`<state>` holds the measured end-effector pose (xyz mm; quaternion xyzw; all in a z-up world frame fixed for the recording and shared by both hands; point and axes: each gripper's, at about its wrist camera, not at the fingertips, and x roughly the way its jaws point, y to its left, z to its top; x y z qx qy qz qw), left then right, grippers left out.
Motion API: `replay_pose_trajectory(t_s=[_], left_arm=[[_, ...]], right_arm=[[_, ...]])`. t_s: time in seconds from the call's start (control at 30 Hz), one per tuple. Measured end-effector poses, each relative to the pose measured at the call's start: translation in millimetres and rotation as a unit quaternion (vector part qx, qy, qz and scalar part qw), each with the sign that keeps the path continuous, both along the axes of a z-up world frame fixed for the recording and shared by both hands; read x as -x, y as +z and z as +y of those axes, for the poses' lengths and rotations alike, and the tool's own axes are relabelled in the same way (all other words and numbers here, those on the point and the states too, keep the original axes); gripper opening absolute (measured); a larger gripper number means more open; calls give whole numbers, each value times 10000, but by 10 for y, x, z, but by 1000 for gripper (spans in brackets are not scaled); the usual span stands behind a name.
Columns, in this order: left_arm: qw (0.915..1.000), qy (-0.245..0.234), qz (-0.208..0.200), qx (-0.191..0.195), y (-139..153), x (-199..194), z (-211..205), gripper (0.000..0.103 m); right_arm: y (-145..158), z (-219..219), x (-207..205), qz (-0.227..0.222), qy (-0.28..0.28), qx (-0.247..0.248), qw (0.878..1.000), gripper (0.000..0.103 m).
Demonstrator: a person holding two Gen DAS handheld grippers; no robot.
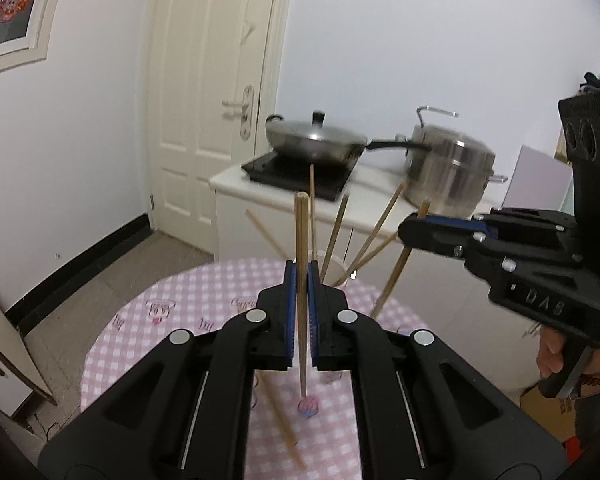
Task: Organize utensils
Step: 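Lift both held chopsticks upright above the pink cup, then lower both chopsticks into the pink cup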
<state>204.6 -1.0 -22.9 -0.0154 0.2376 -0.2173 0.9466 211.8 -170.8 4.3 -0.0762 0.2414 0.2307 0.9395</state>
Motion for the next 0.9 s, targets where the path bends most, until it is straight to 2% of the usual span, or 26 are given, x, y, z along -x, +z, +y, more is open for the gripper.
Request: replay_pose_trajectory(t_s=[0.13,0.27,0.5,0.7,0.9], left_arm=[[9996,49,-145,237,136,-78,-123,5],[9982,301,-457,242,255,-178,-271,5],[9951,510,-675,507,377,-428,-397,5],[9924,627,-844,640,445,-555,-386,5],[9900,677,-1018,702,411,-634,-420,5]], right_arm=[[217,-86,-82,-196,-58,-40,9998,4],[407,-124,-209,-347,-144,-63,9993,4],[586,-208,-439,-553,-255,-75,9981,4],[661,-301,-649,-669,-349,-201,9969,4],[570,-347,-847,-629,-404,-141,9971,4]])
